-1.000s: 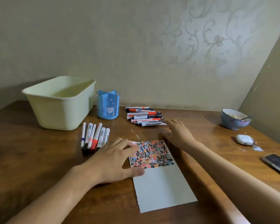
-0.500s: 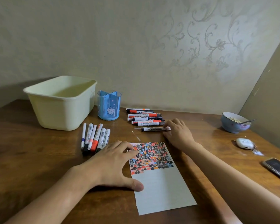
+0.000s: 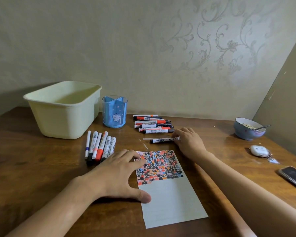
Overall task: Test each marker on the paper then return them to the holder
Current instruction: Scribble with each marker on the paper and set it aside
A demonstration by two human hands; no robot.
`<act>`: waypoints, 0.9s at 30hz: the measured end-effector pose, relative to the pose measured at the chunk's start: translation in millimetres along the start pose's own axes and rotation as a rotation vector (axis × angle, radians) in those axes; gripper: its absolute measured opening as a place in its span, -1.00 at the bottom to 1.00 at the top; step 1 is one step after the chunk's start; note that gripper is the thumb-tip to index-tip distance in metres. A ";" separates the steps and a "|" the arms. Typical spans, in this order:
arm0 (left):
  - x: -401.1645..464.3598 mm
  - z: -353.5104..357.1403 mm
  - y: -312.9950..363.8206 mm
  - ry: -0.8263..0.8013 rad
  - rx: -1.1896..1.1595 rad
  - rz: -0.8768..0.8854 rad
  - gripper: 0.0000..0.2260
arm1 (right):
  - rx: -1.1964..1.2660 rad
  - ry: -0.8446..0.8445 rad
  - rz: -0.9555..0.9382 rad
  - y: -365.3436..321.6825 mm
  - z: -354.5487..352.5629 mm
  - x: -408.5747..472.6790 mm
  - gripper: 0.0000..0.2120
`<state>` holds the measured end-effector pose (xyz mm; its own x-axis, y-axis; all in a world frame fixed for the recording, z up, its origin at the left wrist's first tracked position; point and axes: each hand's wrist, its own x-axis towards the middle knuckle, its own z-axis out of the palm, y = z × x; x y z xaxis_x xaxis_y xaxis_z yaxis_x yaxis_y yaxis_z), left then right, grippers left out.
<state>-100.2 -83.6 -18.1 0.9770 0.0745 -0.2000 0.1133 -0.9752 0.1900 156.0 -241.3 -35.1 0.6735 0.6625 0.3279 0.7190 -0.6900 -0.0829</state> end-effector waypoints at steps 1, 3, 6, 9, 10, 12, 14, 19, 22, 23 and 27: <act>-0.4 -0.3 0.2 0.001 0.000 0.001 0.01 | 0.002 0.001 -0.001 0.3 -0.5 -0.4 -0.79; -0.9 -0.7 0.5 0.005 0.003 0.005 0.00 | 0.009 0.005 -0.004 0.8 -1.3 -1.1 -0.79; -1.0 -0.8 0.6 0.008 0.009 0.005 0.01 | 0.024 0.006 -0.010 0.9 -2.5 -2.5 -0.79; -0.8 -1.5 1.3 0.001 0.009 0.000 0.01 | 0.040 0.016 -0.009 1.4 -2.9 -4.5 -0.80; -0.7 -1.7 1.6 0.001 0.008 0.000 0.01 | 0.044 0.022 -0.009 1.6 -3.1 -5.1 -0.81; -1.0 -1.8 2.1 0.004 0.007 0.001 0.01 | 0.054 0.032 -0.006 2.4 -3.7 -6.1 -0.82; -1.9 -1.8 2.5 0.009 0.008 0.000 0.01 | 0.065 0.039 -0.005 3.4 -5.5 -7.0 -0.83; -1.3 -2.7 2.4 0.006 0.004 -0.010 0.02 | 0.077 0.016 -0.007 6.3 -10.2 -13.1 -0.83; -0.1 -1.8 1.8 0.003 -0.006 -0.013 0.03 | 0.069 0.012 -0.013 7.7 -9.3 -19.3 -0.82; 0.1 -1.3 1.5 0.003 -0.006 -0.013 0.03 | 0.064 0.011 -0.022 8.0 -8.7 -20.7 -0.81; 1.3 -0.4 0.6 0.013 -0.007 -0.012 0.03 | 0.069 0.001 -0.029 7.2 -8.2 -22.8 -0.78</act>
<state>-98.7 -84.0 -17.9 0.9778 0.0886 -0.1901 0.1260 -0.9727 0.1948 144.4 -263.8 -35.4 0.6522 0.6816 0.3317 0.7482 -0.6490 -0.1376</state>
